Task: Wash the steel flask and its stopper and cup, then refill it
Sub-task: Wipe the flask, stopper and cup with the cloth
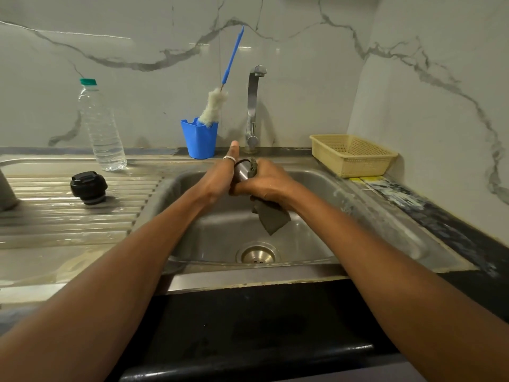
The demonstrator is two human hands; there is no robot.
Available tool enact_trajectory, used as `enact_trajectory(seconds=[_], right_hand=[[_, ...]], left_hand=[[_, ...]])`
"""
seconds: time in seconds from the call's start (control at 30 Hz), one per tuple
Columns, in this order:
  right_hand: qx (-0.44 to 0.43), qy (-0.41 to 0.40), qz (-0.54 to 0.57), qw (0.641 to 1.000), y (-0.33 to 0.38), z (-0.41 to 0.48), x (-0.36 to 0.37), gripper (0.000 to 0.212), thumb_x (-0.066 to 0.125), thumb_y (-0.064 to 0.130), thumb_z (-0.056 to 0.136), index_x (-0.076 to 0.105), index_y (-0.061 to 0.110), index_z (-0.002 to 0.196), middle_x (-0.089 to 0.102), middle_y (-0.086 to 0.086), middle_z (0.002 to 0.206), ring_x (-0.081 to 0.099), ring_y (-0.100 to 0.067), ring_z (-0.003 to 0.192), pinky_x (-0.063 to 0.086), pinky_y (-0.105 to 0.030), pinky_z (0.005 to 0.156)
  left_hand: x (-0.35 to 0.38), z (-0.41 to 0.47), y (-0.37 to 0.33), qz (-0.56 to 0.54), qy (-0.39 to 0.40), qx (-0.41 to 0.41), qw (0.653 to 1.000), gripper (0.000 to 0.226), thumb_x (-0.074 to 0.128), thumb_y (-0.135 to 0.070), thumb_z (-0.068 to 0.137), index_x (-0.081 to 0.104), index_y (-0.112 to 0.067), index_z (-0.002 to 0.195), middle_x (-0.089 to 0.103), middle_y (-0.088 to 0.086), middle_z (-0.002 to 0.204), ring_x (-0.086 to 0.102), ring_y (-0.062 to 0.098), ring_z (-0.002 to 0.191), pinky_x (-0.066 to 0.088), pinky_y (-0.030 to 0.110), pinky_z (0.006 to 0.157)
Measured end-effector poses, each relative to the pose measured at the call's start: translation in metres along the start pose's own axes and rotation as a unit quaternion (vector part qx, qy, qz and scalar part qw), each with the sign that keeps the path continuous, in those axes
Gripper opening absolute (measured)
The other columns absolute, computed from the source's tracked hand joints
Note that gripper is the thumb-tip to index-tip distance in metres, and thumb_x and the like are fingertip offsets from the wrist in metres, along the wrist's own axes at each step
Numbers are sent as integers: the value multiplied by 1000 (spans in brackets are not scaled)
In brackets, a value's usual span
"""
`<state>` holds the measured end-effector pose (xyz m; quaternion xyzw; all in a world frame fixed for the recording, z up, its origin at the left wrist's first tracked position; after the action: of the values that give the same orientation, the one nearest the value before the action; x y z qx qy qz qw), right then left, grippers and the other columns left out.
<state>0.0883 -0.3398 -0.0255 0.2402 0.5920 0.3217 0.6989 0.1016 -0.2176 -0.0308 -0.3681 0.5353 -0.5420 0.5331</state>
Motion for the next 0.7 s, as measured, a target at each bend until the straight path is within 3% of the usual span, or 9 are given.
enact_trajectory(seconds=[0.13, 0.17, 0.23, 0.3, 0.37, 0.43, 0.53, 0.63, 0.7], right_hand=[[-85, -112, -315, 939, 6, -2, 7, 57, 82, 33, 71, 51, 14, 115, 65, -6, 98, 67, -28, 86, 53, -40, 68], [-103, -135, -346, 923, 9, -3, 10, 56, 81, 30, 74, 49, 13, 117, 64, -8, 100, 67, -31, 87, 51, -40, 66], [-104, -143, -364, 915, 11, 0, 16, 54, 80, 31, 75, 49, 14, 116, 65, -6, 98, 69, -30, 88, 54, -41, 68], [-68, -112, -327, 936, 9, 6, 19, 58, 84, 37, 71, 50, 16, 113, 65, -3, 93, 69, -27, 86, 58, -44, 74], [-30, -73, -222, 972, 7, 8, 16, 62, 87, 42, 62, 56, 16, 109, 68, 0, 91, 68, -22, 82, 59, -41, 74], [-7, -22, -22, 999, 5, 4, 5, 52, 89, 35, 58, 69, 18, 103, 73, 0, 87, 68, -17, 76, 60, -37, 72], [80, 87, 238, 964, 5, -9, -7, 29, 85, 12, 72, 71, 8, 97, 68, -6, 76, 62, -14, 61, 55, -30, 57], [52, 51, 172, 982, 5, -11, -10, 30, 87, 16, 71, 70, 16, 95, 69, -5, 80, 64, -16, 67, 60, -35, 62], [-11, -27, -44, 999, 5, -6, -8, 42, 89, 30, 65, 62, 23, 98, 69, -1, 89, 67, -19, 78, 61, -41, 73]], left_hand=[[7, 3, -6, 44, -47, -5, 998, 69, 21, -63, 105, 57, -15, 72, 63, 7, 79, 59, 21, 85, 47, 43, 96], [10, 5, -5, 39, -66, -17, 997, 71, 18, -63, 105, 61, -13, 80, 66, 11, 88, 61, 25, 93, 48, 41, 97], [16, 6, -1, -21, -88, -47, 995, 78, 15, -65, 104, 64, -8, 124, 66, 18, 125, 60, 30, 120, 44, 44, 110], [14, 9, 6, -56, -82, -58, 993, 78, 13, -67, 103, 54, -13, 141, 62, 10, 132, 56, 26, 126, 42, 43, 112], [8, 12, 9, -67, -74, -45, 994, 76, 13, -69, 102, 66, -16, 111, 69, 2, 107, 63, 22, 108, 48, 37, 98], [3, 14, 6, -99, -73, -26, 992, 80, 18, -68, 103, 74, -12, 98, 78, 1, 92, 71, 18, 97, 54, 32, 89], [1, 14, -2, -131, -60, -2, 990, 73, 21, -63, 105, 76, -15, 100, 79, 0, 83, 74, 13, 85, 61, 30, 79], [2, 14, -2, -94, -48, 2, 994, 69, 21, -62, 106, 75, -22, 92, 79, -1, 88, 74, 10, 88, 57, 30, 86], [2, 14, -2, -32, -44, 7, 998, 69, 20, -64, 105, 71, -22, 86, 75, 3, 97, 68, 16, 101, 50, 34, 99]])
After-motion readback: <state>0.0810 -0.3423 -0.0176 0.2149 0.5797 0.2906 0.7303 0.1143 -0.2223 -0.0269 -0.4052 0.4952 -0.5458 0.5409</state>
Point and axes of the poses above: each hand's wrist, its own z-axis towards the middle knuckle, its own x-axis out of the palm, y = z × x, the point moved 2 cm from there along z, towards the middle knuckle
